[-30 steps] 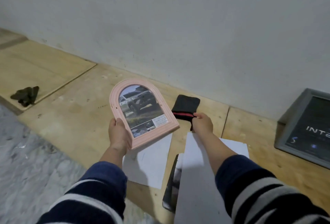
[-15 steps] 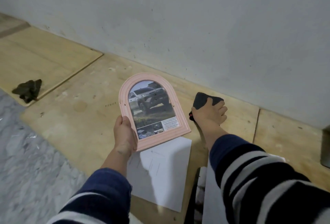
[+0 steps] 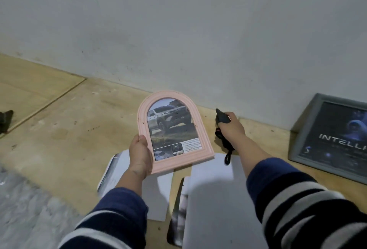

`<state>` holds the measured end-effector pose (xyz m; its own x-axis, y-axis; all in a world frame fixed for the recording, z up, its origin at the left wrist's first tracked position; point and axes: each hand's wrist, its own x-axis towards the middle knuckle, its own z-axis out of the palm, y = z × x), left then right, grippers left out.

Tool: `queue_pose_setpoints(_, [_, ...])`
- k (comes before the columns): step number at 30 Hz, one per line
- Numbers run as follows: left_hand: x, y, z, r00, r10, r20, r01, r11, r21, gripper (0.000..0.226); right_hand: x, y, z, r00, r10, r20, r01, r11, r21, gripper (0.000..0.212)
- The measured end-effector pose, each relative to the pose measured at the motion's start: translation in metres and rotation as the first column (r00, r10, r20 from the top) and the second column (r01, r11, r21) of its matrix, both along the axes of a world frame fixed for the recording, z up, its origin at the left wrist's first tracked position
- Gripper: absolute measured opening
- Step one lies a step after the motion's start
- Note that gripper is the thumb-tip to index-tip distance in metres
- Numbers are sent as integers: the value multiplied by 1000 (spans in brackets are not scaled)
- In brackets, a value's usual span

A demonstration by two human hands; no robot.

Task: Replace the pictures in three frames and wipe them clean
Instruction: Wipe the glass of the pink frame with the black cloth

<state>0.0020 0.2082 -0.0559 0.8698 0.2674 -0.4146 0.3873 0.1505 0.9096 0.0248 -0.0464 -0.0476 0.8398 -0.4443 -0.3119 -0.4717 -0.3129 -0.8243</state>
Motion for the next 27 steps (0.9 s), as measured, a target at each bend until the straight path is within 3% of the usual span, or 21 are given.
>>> queue_pose_setpoints(9, [-90,-125,-3,974,-223,-42,224,975,14,23,-133,-103,25,993,-86,78,86,996,2,35])
queue_pose_setpoints(16, [-170,-211,-11,898,-431,-88,431,902,-17,25,-247,-182,16,984,-175,-33,176,984,10,36])
queue_pose_setpoints(23, [-207,-272,-80,786,-573,-232,586,810,-17,19,-333,-231,-7,949,-306,-73,308,951,23,36])
queue_pose_setpoints(27, [-233,-291,-61,768,-611,-193,630,774,58,26,-359,-244,-16,934,-347,-90,350,936,24,44])
